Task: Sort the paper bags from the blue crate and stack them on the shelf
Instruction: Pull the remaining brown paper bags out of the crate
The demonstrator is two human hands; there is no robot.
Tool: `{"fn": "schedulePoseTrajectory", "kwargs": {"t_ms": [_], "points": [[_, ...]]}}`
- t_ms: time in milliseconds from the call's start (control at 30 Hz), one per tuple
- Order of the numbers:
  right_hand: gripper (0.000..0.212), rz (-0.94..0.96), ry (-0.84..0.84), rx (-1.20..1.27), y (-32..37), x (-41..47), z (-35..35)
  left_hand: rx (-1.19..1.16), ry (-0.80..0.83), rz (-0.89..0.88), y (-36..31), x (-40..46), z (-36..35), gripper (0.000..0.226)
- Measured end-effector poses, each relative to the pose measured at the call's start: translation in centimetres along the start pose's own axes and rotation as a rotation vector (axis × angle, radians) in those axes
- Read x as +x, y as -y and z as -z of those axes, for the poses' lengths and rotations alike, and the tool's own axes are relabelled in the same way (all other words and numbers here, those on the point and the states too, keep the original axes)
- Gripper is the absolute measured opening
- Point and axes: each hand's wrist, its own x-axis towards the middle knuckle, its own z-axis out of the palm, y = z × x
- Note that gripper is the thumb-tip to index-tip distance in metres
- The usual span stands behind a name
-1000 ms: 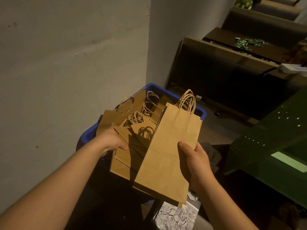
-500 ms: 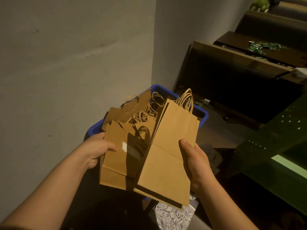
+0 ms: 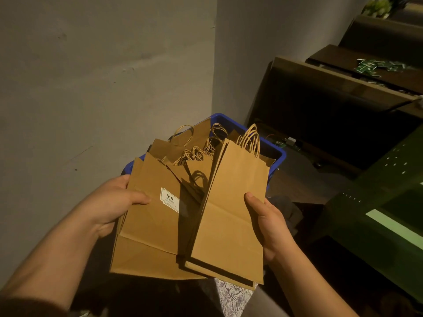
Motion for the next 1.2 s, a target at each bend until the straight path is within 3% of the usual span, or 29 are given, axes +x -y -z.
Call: {"fn": "schedulePoseTrajectory", "kwargs": {"t_ms": [467,600,767,867,933,1000,1100,1200], "points": [[0.036,-0.035,-0.119,-0.046,0.5,-0.5,0.7,0.024,-0.048,0.139,1.6,6.0,-1.4,0.032],[0.035,-0.050,-0.137,0.000,1.2,0.1,0.5,0.400,-0.105,0.009,1.5,7.4,-1.7,0.031],[0.039,-0.013,-0.131,0.006,1.7,1.0,-0.1,1.045,-0.238,-0.091,0.9,8.5,-1.5,0.090],[0.040,-0.010,-0.142,0.013,1.8,1.6,-0.2,1.303,-0.259,-0.228,-0.4,9.1,-3.2,0.104],[0.041,-0.014,-0.155,0.005,1.7,1.8,0.0,1.279,-0.196,-0.321,-1.2,10.1,-4.7,0.088],[0.040,-0.015,-0.171,0.004,1.8,2.0,0.3,1.112,-0.063,-0.311,-2.0,11.5,-6.1,0.062],[0.036,-0.028,-0.200,0.034,2.1,2.0,0.7,0.601,0.137,0.004,-2.8,13.3,-8.2,0.030],[0.035,-0.049,-0.229,0.030,2.4,2.1,1.1,0.194,0.139,0.238,-2.7,15.1,-9.7,0.032]]}}
